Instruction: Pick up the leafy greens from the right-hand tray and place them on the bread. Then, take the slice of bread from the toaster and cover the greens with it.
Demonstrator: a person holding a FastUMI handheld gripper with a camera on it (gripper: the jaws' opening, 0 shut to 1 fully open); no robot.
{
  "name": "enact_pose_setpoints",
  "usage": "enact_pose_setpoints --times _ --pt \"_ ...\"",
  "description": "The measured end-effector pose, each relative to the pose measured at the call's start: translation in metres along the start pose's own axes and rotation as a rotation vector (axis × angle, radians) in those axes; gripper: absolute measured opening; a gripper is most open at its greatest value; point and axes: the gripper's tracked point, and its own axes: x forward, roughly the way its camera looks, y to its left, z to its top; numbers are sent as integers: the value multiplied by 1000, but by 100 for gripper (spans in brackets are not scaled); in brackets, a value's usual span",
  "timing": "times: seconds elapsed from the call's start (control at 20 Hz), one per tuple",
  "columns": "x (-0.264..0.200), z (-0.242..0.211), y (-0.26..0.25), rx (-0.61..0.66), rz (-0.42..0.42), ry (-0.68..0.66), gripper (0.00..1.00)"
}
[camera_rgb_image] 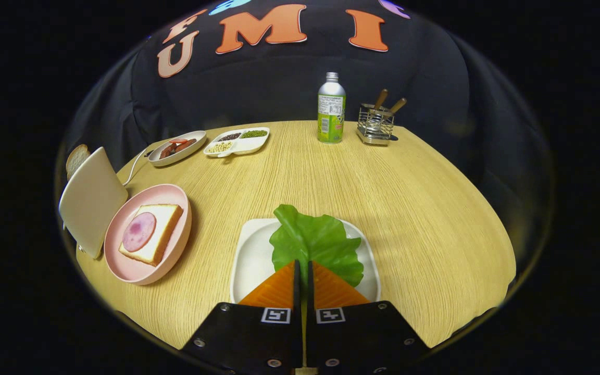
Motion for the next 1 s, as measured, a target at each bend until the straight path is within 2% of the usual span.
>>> enact_pose_setpoints --times 0.15,0.4,1.0 --pt "-7 13 0 -45 -23 -44 4" --pt "-23 33 7 -42 -8 -90 3" --pt "-48 69 84 -81 103 -157 4"
